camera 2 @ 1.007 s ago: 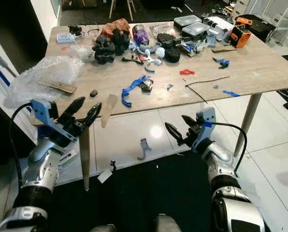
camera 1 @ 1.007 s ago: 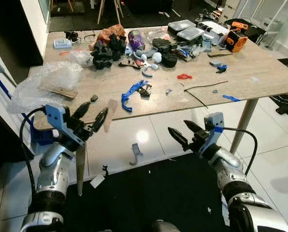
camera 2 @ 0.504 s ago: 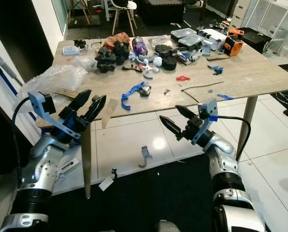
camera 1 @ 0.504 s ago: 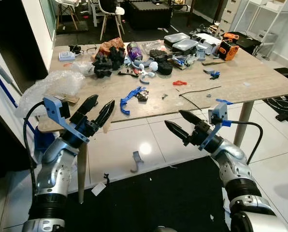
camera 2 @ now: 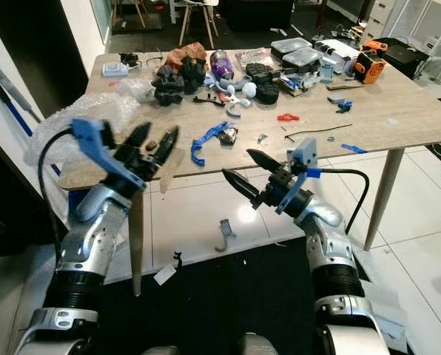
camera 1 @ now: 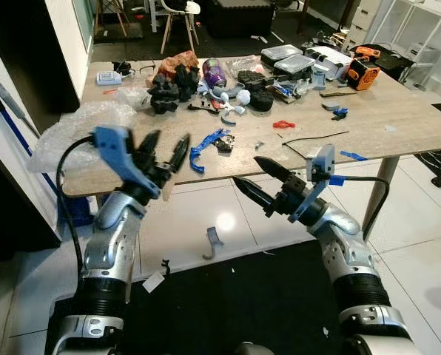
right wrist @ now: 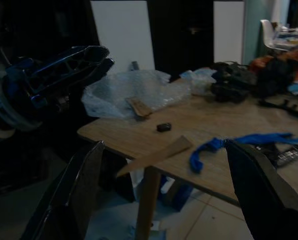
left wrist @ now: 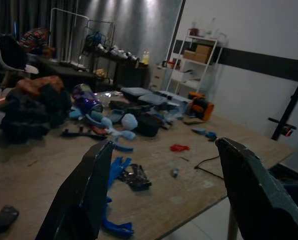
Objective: Picking trash to rubbish bin
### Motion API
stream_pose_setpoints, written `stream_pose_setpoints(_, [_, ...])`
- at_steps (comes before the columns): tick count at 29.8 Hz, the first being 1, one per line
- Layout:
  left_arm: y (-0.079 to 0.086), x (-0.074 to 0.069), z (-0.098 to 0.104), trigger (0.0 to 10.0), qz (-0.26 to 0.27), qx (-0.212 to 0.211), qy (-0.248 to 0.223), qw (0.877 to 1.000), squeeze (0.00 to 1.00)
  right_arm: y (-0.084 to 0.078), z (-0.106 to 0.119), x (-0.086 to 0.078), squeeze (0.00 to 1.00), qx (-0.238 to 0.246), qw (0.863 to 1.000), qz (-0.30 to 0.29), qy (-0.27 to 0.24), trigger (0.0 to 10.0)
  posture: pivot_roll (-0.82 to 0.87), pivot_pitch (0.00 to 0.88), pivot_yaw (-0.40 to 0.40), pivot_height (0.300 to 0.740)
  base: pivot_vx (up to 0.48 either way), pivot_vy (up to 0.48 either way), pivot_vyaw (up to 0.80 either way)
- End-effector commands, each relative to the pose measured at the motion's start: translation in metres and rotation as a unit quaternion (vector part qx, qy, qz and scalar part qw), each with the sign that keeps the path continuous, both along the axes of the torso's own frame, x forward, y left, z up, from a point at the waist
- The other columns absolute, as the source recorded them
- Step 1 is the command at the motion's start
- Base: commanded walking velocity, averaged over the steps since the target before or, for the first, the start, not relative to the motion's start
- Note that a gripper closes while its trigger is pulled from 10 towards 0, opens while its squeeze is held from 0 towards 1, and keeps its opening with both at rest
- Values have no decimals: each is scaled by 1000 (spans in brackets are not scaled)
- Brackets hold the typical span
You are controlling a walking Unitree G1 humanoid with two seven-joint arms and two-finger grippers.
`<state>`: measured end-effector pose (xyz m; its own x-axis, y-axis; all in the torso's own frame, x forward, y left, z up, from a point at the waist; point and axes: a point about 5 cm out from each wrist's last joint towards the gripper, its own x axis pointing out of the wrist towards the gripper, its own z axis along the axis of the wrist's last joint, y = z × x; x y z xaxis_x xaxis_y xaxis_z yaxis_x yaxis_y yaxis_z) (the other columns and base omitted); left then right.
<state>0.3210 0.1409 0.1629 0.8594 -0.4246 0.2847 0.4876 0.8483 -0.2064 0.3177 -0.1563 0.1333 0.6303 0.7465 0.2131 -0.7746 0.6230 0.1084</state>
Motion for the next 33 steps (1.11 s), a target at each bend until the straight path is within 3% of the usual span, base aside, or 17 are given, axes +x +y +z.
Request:
stream_pose_setpoints(1, [8,2,1,10000,11,2,1,1000,0,0,0,-1,0,0,1000,0,4,10000,-16,0,-24,740,0,0,0])
stream_pose_setpoints(7, [18,2,3,10000,45,37,-10,998,0,-5,-4,-1,0,-29,999,-18,12,10000,-15,0,-24,740,429,0,0])
stream_pose_setpoints(15, [46,10,11,10000,105,77,-16,991,0,-29,-3,2,0,-80,996,-43,16,10000,-17,0,-25,740,480,0,0])
stream_pose_setpoints(22, [53,10,12,10000,119,115,-24,986,0,-30,-6,-1,0,-117,993,-28,15,10000,-19,0,-27,740,480,0,0])
stream_pose_setpoints(26, [59,10,15,10000,126,116,-26,985,0,-31,-7,-3,0,-129,991,-16,16,10000,-19,0,-27,740,423,0,0])
stream_pose_setpoints(31, [71,10,22,10000,133,117,-34,984,0,-31,-8,-7,0,-142,990,6,19,10000,-19,0,-27,740,57,0,0])
stream_pose_setpoints(32, [78,9,27,10000,143,148,-48,977,0,-30,-9,-10,0,-147,988,24,25,10000,-19,0,-27,740,0,0,0])
stream_pose_setpoints(33, [78,9,27,10000,143,148,-48,977,0,-30,-9,-10,0,-147,988,24,25,10000,-19,0,-27,740,0,0,0])
